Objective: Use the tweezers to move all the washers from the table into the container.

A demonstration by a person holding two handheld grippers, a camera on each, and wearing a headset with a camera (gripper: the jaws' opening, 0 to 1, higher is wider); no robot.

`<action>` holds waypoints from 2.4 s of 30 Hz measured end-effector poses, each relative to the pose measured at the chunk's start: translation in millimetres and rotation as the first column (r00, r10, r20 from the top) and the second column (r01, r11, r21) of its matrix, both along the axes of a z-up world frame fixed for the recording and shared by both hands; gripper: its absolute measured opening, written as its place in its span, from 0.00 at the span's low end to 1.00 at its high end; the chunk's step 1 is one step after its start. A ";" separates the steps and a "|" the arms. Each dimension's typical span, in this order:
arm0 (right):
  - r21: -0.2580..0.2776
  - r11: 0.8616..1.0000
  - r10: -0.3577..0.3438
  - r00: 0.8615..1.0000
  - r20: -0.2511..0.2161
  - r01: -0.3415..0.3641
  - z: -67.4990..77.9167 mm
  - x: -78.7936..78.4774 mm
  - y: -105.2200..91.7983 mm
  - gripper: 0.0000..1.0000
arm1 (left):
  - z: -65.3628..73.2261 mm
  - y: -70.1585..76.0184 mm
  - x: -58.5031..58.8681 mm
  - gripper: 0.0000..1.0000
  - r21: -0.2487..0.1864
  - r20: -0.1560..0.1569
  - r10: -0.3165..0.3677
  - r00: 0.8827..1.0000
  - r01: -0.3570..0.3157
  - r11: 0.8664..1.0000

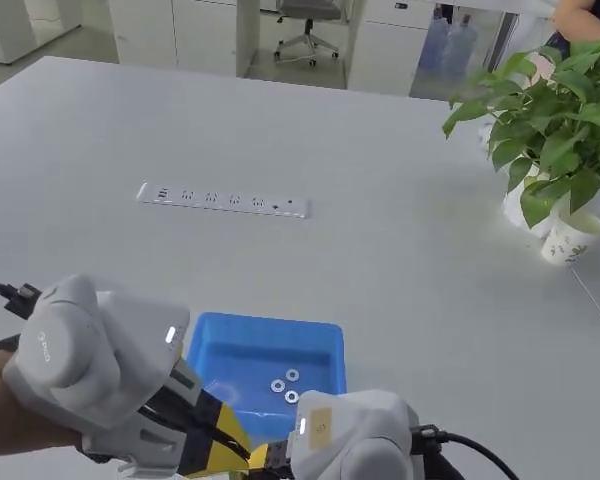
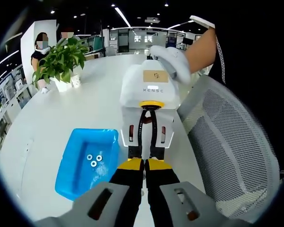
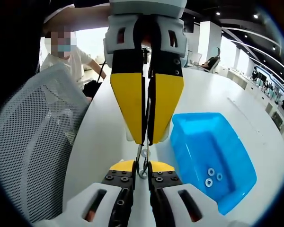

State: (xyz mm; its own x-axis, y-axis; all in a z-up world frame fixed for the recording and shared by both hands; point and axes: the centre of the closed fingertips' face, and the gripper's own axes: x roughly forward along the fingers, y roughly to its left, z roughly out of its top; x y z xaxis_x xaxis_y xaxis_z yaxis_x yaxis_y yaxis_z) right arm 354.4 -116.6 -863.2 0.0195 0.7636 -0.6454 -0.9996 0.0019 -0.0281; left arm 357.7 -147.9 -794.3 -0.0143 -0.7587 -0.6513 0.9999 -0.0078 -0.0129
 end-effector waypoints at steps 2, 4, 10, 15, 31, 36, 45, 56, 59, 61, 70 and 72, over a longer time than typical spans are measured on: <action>-0.001 1.000 0.001 1.000 0.001 -0.001 -0.6 0.0 0.0 0.11 | 0.0 -0.4 0.0 0.04 0.000 -0.005 -0.001 1.000 0.001 1.000; -0.001 1.000 0.001 1.000 -0.001 -0.001 -0.9 0.0 0.1 0.11 | 0.0 -0.7 -0.4 0.04 0.000 -0.008 -0.003 1.000 0.003 1.000; 0.006 1.000 -0.001 1.000 -0.008 0.001 -1.2 -0.6 0.1 0.11 | -0.3 -0.3 -1.9 0.04 0.003 -0.015 -0.004 1.000 0.004 1.000; 0.008 1.000 -0.003 1.000 -0.013 0.003 -1.1 -1.0 -0.3 0.10 | -0.6 -0.9 -2.3 0.04 0.001 -0.021 -0.004 1.000 0.004 1.000; 0.006 1.000 -0.009 1.000 -0.017 0.009 -1.2 -1.5 -1.5 0.09 | -0.6 -3.9 -3.7 0.04 0.007 -0.021 -0.010 1.000 0.010 1.000; 0.004 1.000 -0.008 1.000 -0.019 0.008 -1.1 -1.8 -1.8 0.09 | -0.5 -4.5 -3.7 0.04 0.009 -0.023 -0.011 1.000 0.011 1.000; 0.004 1.000 -0.006 1.000 -0.021 0.006 1.6 -4.2 -1.7 0.09 | 2.0 -3.8 -5.6 0.04 0.007 -0.029 -0.012 1.000 0.012 1.000; 0.016 1.000 -0.001 1.000 -0.008 0.002 15.4 -4.0 -1.0 0.09 | 16.2 -2.9 -5.9 0.04 0.002 -0.021 -0.009 1.000 0.009 1.000; 0.023 1.000 -0.005 1.000 -0.004 0.005 20.1 -3.3 -0.3 0.09 | 20.8 -2.2 -5.2 0.04 0.000 -0.017 -0.005 1.000 0.006 1.000; 0.024 1.000 -0.002 1.000 0.003 0.002 23.3 -3.0 0.1 0.09 | 23.4 -1.6 -5.2 0.04 0.001 -0.014 -0.006 1.000 0.006 1.000; 0.031 0.999 0.008 1.000 0.018 -0.009 36.7 0.6 3.1 0.09 | 37.5 -1.3 -3.3 0.04 0.005 -0.002 -0.006 1.000 0.007 1.000; 0.034 0.999 0.008 1.000 0.024 -0.009 40.4 2.4 3.3 0.09 | 41.2 -1.1 -2.1 0.04 0.001 0.002 -0.006 1.000 0.006 1.000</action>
State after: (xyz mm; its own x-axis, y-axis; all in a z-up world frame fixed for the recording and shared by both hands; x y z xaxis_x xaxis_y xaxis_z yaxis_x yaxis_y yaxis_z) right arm 356.8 -113.3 -822.8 0.0277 0.7852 -0.6186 -0.9986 -0.0056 -0.0518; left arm 355.6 -149.0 -753.1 -0.0175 -0.7577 -0.6524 0.9998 -0.0135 -0.0112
